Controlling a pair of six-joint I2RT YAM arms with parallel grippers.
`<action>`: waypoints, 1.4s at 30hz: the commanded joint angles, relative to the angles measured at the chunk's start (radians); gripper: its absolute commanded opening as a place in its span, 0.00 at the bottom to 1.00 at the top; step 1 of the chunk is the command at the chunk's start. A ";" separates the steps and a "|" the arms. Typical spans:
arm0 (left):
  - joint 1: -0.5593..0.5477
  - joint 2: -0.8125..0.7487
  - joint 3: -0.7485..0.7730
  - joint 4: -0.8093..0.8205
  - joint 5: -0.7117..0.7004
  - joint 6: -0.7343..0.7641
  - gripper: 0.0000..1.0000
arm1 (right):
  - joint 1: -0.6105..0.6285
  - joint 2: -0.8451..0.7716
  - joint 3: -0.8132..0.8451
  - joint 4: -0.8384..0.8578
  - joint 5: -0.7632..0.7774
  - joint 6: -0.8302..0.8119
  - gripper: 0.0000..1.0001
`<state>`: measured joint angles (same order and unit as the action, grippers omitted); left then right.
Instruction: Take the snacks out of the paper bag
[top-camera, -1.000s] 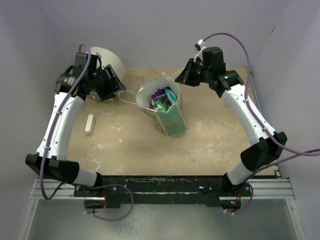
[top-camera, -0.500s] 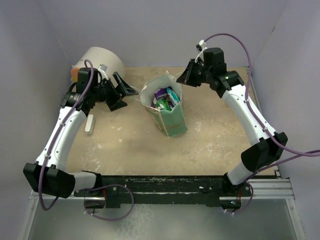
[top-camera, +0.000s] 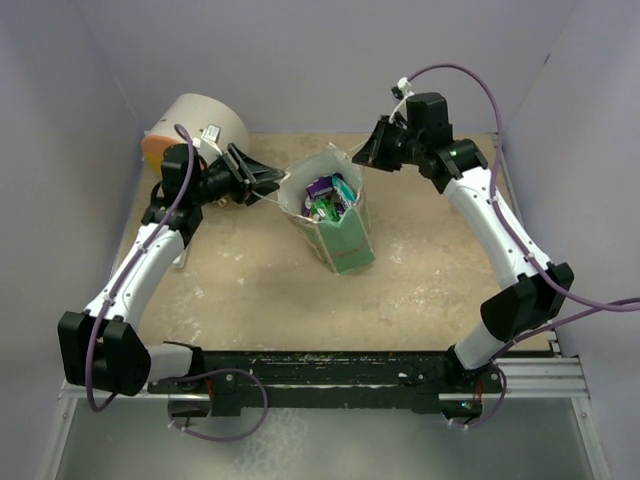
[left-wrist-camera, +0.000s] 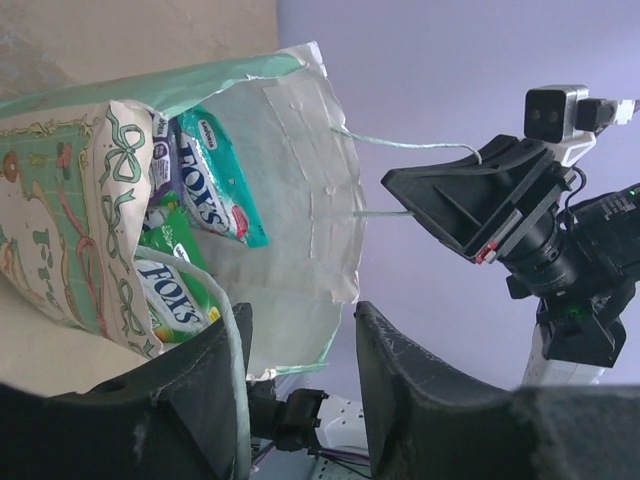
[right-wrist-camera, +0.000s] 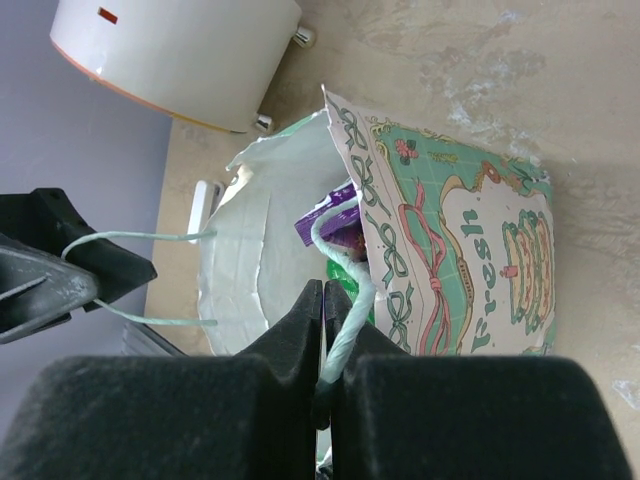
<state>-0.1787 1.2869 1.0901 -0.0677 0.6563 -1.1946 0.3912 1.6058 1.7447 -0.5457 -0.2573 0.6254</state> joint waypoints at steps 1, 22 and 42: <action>0.004 -0.043 -0.036 0.129 0.043 -0.057 0.48 | -0.006 -0.012 0.092 0.041 -0.032 -0.009 0.02; 0.008 0.048 0.067 0.132 0.044 -0.002 0.29 | -0.023 -0.020 0.075 0.022 -0.069 -0.030 0.03; 0.238 0.067 0.381 -0.297 0.081 0.194 0.00 | 0.095 0.000 0.132 0.050 -0.207 -0.065 0.03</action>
<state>-0.0322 1.3697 1.3254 -0.3260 0.6945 -1.0790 0.4061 1.6333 1.8565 -0.6094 -0.3752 0.5350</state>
